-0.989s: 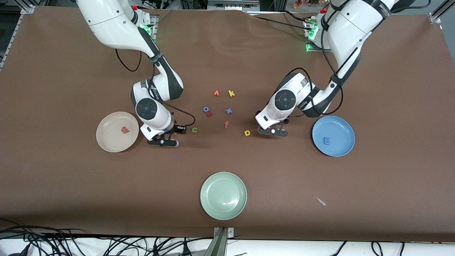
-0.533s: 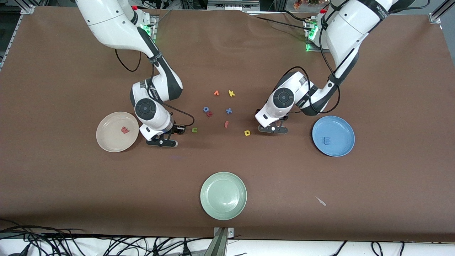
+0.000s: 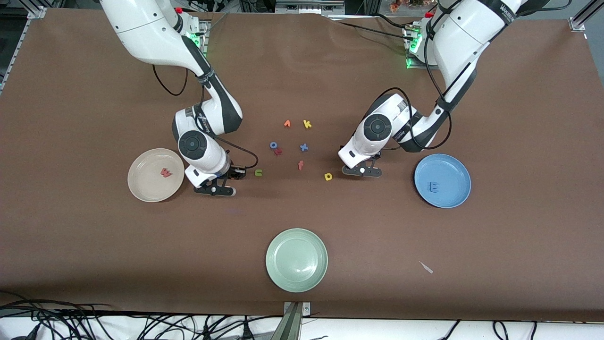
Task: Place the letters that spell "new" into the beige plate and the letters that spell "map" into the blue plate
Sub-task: 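Grasp the orange e with the right gripper while the left gripper grasps the b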
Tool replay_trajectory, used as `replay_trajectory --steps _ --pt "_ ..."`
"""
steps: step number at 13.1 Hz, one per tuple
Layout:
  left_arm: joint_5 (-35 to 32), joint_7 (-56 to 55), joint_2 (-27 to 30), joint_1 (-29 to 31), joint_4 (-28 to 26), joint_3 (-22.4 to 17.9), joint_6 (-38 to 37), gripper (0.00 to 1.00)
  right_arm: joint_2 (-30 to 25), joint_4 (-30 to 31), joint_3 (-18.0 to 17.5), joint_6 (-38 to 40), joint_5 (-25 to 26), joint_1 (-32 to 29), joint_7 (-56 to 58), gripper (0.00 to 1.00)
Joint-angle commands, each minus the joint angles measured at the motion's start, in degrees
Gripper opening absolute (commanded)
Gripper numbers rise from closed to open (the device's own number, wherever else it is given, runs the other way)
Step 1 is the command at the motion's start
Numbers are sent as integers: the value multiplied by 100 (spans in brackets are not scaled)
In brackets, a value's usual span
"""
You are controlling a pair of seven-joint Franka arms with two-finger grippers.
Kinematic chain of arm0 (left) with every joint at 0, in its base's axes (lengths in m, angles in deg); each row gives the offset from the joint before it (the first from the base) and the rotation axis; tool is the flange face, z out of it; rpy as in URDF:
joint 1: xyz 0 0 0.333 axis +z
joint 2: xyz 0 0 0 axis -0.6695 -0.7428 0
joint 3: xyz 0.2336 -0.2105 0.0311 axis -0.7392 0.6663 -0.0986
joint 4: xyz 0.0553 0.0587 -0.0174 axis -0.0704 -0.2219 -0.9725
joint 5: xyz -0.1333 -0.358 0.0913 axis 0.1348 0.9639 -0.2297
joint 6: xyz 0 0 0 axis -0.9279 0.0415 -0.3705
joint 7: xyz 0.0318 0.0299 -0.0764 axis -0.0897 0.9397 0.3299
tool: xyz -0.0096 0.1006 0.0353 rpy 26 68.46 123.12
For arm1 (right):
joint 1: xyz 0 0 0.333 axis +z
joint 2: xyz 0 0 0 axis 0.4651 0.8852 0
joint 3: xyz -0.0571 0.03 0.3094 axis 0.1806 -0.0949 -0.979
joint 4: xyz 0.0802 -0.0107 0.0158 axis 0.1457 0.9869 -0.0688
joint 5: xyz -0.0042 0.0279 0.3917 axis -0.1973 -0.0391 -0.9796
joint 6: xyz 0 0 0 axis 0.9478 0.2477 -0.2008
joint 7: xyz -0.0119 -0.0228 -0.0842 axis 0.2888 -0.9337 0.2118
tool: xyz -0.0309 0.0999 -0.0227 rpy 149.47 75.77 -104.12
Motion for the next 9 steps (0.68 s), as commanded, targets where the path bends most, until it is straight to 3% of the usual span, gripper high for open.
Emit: replay_trajectory --steps 1,5,7,9 --pt "-147 -56 32 70 -78 -12 55 16 -72 -320 33 578 -59 -172 303 30" --pt "-147 110 339 114 150 -12 -478 16 -423 -356 682 1677 -59 -191 1154 30" --pt "-147 898 532 385 518 -12 -1251 16 -503 -356 964 1960 -59 -191 1524 30" --pt "-139 1952 734 824 581 -3 -1483 17 -529 -356 1227 2302 -59 -191 1832 32"
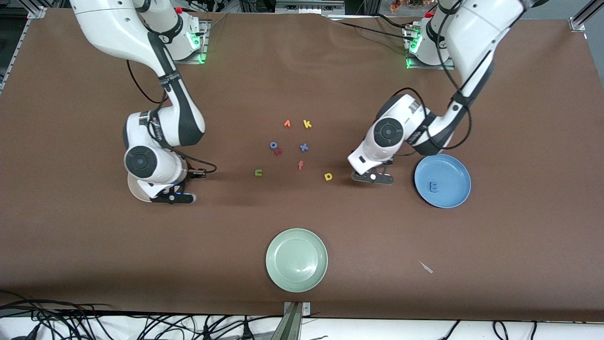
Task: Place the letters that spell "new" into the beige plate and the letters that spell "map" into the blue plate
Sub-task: 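Drop the orange e on the beige plate while the left gripper drops the b, then grasp the green n with the right gripper while the left gripper grasps the yellow a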
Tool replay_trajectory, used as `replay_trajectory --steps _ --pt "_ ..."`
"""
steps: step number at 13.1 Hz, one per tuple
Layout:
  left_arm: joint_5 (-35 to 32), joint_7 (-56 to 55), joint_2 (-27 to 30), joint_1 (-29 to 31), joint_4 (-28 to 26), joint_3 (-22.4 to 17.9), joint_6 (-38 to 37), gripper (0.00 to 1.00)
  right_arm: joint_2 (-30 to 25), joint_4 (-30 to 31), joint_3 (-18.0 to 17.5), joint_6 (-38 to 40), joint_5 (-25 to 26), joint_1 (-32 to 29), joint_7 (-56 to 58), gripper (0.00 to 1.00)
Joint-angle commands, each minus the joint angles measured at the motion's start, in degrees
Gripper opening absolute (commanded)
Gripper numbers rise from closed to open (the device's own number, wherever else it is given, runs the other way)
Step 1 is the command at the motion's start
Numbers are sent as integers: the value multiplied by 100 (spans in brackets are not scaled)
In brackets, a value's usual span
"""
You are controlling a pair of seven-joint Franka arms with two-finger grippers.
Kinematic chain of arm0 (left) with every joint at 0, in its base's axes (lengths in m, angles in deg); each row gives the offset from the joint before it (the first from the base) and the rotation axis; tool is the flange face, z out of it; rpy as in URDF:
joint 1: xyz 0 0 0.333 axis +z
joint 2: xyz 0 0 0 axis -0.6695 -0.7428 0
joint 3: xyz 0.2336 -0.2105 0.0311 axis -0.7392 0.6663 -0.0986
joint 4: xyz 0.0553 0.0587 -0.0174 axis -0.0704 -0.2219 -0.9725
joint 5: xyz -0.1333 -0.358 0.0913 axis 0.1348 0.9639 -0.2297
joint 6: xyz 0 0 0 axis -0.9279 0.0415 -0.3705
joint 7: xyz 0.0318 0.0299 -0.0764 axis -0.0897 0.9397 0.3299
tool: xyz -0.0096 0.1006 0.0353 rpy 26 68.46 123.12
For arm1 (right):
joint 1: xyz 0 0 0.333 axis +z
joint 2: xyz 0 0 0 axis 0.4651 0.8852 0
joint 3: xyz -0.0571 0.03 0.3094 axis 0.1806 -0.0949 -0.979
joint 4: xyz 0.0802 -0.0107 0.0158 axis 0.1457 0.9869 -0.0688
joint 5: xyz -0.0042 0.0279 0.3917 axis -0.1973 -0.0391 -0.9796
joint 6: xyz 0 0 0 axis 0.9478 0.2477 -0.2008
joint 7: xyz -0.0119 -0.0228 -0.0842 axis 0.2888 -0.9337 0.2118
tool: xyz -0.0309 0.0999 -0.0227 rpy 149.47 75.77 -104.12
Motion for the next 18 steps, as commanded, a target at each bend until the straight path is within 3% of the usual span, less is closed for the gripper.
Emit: replay_trajectory --steps 1,3,4,5,6,10,12,14,15,16,18 --pt "-105 1444 332 662 1 28 -265 17 -82 36 302 383 -51 9 375 32" --pt "-105 2587 411 1146 -8 10 -344 18 -21 98 479 393 -50 -8 464 32" --pt "-105 3080 412 1531 -25 27 -353 18 32 106 488 393 -50 -60 464 38" --pt "-87 3502 394 1822 -34 28 -353 18 58 98 488 384 -50 -87 464 65" --pt "-44 3637 351 2017 -104 28 -353 17 41 72 488 384 -50 -70 464 100" --pt "-35 4085 -52 3000 -438 28 -266 18 -12 -95 331 384 -330 -8 219 100" --pt "-17 4104 -273 3091 -430 45 -178 19 -12 -192 164 358 -490 62 -219 100" --pt "18 4104 -282 3091 -430 54 -186 35 -12 -253 -3 235 -490 246 -913 100" --pt "27 4096 -283 3074 -412 63 -186 83 6 -280 -30 147 -499 360 -1203 100" --pt "131 4104 -274 3056 -369 63 -221 100 32 -271 -57 7 -507 500 -1450 100" --pt "176 4078 -230 3029 -333 132 -256 100 76 -263 -109 -300 -507 790 -2038 100"
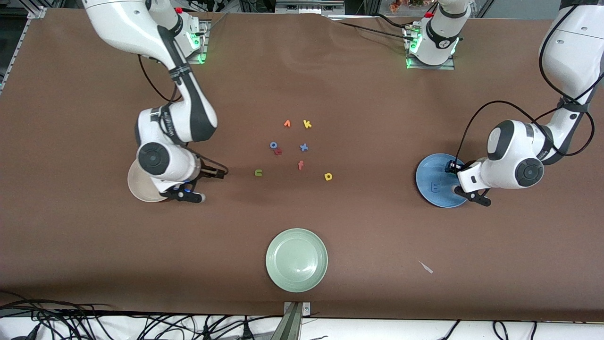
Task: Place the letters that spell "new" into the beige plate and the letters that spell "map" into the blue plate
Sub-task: 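Grasp the green n with the right gripper while the left gripper grasps the yellow a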
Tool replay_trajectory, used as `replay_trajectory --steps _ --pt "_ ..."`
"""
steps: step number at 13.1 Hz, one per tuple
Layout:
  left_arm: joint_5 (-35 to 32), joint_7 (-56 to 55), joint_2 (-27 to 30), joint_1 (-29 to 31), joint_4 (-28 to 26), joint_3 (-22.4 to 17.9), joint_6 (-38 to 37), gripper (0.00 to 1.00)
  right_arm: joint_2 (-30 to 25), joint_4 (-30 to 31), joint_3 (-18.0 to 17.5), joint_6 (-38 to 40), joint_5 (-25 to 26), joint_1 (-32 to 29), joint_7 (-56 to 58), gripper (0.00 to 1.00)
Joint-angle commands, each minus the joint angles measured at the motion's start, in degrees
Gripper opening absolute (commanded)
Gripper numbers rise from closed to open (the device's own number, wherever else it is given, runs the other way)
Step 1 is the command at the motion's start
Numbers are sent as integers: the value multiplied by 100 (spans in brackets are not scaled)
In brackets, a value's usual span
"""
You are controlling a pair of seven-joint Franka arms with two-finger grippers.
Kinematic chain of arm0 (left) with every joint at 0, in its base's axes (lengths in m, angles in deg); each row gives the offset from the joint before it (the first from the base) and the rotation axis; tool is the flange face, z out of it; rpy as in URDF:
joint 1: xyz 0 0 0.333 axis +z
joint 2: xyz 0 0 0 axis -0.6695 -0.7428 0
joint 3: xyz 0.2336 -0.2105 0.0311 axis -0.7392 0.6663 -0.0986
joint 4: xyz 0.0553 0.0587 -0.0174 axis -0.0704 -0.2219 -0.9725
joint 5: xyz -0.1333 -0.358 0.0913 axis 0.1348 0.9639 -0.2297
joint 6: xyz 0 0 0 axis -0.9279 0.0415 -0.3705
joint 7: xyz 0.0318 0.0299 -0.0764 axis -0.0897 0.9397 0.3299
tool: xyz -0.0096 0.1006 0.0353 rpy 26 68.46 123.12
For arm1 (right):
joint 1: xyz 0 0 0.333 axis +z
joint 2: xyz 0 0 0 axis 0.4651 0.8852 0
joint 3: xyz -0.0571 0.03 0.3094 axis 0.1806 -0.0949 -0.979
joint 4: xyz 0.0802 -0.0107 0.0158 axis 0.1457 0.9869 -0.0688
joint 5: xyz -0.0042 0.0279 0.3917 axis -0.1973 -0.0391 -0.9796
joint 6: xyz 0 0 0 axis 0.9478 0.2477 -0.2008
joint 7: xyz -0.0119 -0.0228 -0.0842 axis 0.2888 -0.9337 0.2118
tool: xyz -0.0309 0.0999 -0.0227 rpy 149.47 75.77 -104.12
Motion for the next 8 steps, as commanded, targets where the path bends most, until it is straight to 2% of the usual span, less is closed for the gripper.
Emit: replay_trajectory --steps 1,5,7,8 --pt "132 -22 139 -9 63 226 -100 100 97 7 -5 -400 -97 367 -569 100" --pt "132 -512 245 -27 309 763 -249 100 317 42 -92 -955 -176 729 -579 100" --pt "132 -1546 236 -88 310 1105 -258 100 422 51 -285 -1253 -176 782 -588 100" --pt "132 -2196 210 -254 310 1133 -258 100 475 51 -338 -1376 -176 782 -579 100"
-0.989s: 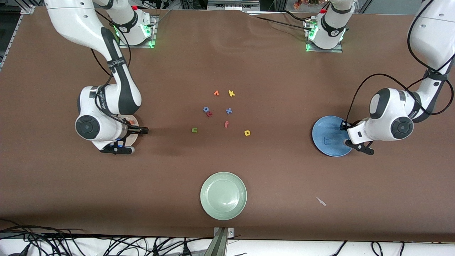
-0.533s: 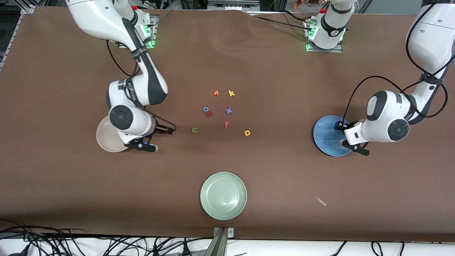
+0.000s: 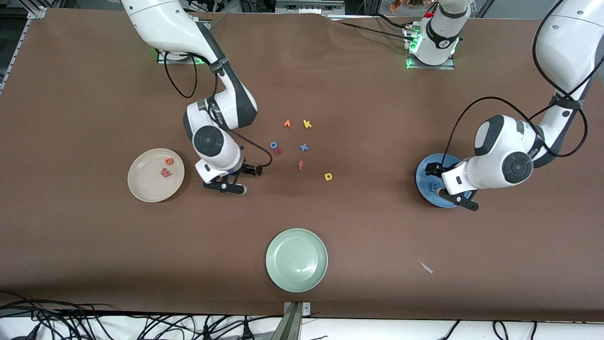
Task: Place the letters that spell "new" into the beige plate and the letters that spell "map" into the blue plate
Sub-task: 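Grasp the green n with the right gripper while the left gripper grasps the yellow a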
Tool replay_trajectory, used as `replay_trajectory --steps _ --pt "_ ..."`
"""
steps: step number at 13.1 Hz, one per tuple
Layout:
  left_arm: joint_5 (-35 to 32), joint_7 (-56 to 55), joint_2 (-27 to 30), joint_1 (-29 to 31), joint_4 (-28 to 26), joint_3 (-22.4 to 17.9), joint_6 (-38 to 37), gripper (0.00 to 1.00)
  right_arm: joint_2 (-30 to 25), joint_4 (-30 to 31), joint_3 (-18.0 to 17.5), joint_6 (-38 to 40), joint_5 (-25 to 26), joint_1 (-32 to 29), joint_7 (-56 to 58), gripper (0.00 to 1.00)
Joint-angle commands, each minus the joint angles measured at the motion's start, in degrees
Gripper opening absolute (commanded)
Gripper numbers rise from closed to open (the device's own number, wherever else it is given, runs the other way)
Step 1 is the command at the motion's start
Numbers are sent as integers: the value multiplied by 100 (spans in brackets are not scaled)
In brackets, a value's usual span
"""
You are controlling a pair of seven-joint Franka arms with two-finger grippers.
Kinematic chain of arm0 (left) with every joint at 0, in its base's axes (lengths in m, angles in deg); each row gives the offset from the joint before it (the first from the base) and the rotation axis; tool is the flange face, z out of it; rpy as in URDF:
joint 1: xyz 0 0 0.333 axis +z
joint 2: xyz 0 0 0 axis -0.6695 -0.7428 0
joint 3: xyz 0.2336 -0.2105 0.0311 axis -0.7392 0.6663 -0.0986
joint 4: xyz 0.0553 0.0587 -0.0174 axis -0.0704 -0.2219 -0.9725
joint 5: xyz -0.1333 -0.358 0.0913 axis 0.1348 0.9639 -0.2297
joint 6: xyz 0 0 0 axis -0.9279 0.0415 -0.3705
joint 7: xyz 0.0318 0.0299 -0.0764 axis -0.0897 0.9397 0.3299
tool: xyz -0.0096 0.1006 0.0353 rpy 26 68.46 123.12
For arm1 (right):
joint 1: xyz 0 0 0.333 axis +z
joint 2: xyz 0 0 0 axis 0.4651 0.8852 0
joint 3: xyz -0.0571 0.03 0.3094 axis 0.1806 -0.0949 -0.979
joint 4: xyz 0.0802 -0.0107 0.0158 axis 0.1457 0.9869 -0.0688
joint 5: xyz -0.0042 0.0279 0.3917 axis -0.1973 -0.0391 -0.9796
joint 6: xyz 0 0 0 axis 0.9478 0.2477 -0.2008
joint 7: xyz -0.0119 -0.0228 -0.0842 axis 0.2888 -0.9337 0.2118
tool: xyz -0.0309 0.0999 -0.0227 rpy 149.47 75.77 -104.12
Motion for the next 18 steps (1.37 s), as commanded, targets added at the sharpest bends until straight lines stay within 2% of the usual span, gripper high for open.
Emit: replay_trajectory --steps 1,3,5,7,8,11,12,13,15,17,18 --pt "128 -1647 32 -407 -17 98 -117 100 81 22 -109 -286 -100 46 -23 100" --pt "355 -3352 -73 -933 0 98 -100 100 160 22 -161 -408 -91 90 55 100" --pt "418 -4566 -161 -1409 18 54 58 100 239 22 -162 -488 -91 125 100 100" --pt "864 -5685 -363 -1454 26 71 243 100 292 30 -162 -567 -82 125 100 99" --pt "988 -5715 -398 -1559 192 89 269 100 344 39 -162 -611 -74 125 117 98" --pt "1139 -5881 -740 -2383 868 36 261 100 415 39 -162 -760 -82 116 126 88" --pt "1130 -6160 -924 -2630 1123 -25 261 100 424 39 -162 -761 -91 125 126 79" --pt "1061 -6407 -1057 -2885 1282 -78 261 100 424 31 -162 -761 -91 125 118 75" --pt "1069 -6462 -1216 -3464 1589 -637 270 100 424 48 -170 -761 -91 125 109 65" --pt "1060 -6462 -1365 -3949 1871 -982 278 100 424 48 -205 -761 -91 125 74 53" --pt "1060 -6410 -1392 -4072 1933 -1114 287 99 424 57 -205 -761 -91 125 56 51"
